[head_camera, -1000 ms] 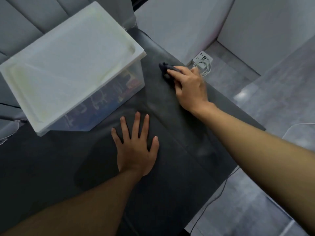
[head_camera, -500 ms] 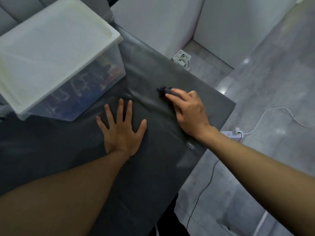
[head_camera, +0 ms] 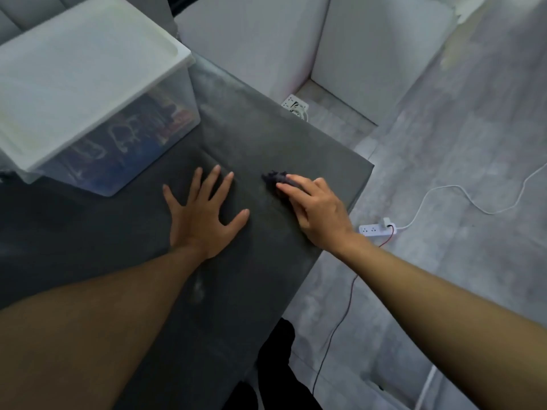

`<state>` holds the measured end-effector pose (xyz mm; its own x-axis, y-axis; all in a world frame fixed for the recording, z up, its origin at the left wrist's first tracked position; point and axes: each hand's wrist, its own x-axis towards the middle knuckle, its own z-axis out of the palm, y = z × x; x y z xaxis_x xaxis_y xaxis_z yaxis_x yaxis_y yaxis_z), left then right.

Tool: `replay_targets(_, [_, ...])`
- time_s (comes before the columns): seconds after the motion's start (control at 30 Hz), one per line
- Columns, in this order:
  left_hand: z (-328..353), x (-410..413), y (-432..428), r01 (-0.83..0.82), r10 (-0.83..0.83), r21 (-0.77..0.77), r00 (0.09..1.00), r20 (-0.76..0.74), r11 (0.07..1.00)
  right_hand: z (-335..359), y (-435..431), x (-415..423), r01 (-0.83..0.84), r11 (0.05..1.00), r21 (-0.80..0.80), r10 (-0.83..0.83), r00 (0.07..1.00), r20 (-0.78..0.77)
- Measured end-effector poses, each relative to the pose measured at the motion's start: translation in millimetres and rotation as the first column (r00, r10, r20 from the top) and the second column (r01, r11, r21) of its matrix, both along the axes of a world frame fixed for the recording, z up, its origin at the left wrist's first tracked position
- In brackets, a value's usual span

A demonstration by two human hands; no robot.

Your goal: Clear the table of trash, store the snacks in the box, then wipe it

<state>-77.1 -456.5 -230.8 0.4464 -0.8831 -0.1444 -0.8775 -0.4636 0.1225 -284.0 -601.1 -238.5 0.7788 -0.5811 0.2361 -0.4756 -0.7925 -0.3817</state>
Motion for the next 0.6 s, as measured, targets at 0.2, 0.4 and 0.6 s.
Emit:
replay_targets(0.2, [7, 2, 3, 0.052, -0.051, 0.122, 0.999, -0.015, 0.991, 18, -19, 4, 0.4, 0.912, 0.088, -0.377, 0.904, -0.2])
replay_targets(0.4, [35, 2, -6, 0.067, -0.028, 0.24, 0.986, -0.161, 0.968, 54, -15, 3, 0.374, 0.919, 0.123, -0.276, 0.836, -0.474])
replay_targets(0.6, [87, 8, 3, 0.115, -0.101, 0.156, 0.991, -0.092, 0.981, 112, -3, 15, 0.352, 0.924, 0.149, -0.265, 0.871, -0.414])
